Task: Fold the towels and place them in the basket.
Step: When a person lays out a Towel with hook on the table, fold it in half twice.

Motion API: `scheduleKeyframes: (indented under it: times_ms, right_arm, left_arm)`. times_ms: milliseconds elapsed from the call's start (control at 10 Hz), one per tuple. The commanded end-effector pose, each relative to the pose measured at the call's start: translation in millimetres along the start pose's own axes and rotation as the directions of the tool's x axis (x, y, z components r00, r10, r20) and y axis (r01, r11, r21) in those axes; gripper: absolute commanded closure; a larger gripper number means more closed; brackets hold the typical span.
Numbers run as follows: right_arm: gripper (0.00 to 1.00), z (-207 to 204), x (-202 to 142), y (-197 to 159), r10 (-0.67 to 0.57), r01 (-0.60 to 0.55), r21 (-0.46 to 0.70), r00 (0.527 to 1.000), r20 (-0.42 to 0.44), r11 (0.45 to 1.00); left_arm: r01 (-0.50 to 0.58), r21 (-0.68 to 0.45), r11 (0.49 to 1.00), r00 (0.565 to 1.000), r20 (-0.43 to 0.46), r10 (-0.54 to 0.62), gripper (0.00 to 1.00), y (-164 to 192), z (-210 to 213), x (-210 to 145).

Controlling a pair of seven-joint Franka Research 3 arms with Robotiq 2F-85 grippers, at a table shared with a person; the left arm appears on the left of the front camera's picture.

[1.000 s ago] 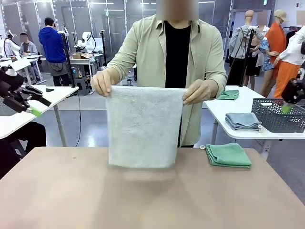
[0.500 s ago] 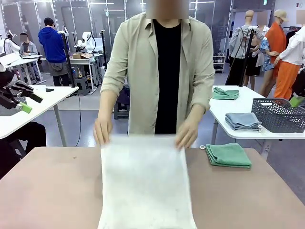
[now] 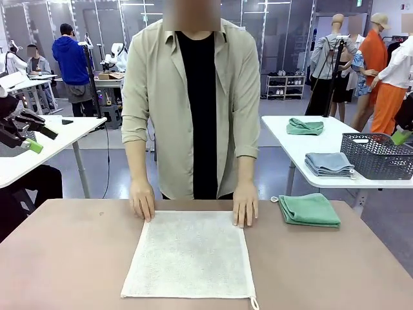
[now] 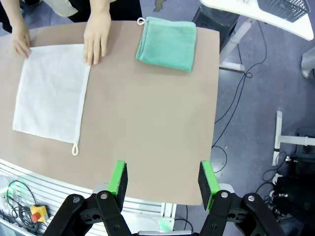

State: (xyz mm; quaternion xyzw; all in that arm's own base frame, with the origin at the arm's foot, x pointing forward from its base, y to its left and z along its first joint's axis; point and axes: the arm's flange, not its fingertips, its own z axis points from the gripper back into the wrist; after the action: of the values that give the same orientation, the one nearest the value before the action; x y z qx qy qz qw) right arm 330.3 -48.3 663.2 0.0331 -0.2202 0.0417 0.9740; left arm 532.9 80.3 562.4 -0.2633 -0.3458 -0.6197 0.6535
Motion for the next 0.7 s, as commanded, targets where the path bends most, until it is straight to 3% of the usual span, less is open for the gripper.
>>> scheduleKeyframes:
  times_ms: [0,100,300,600]
  right_arm:
    - [0.27,0,0,-1,-0.005,0.005,-0.012,1.0,0.001,1.0]
    - [0.27,0,0,0,0.0,0.0,0.0,1.0,0.0,1.0]
    - [0.27,10,6,26,0.174,-0.174,-0.002,0.983,0.054,0.985]
    - [0.27,31,2,94,0.435,-0.432,-0.048,0.895,0.098,0.901]
  left_arm:
    - [0.002,-0.001,1.0,1.0,-0.001,-0.002,0.0,0,-1,1]
    - [0.0,0.0,1.0,1.0,0.0,0.0,0.0,0,0,0]
    - [0.027,0.032,0.999,0.997,-0.076,-0.025,0.0,-8,2,28]
    - [0.097,0.028,0.995,0.973,-0.212,-0.089,0.0,-37,-26,88]
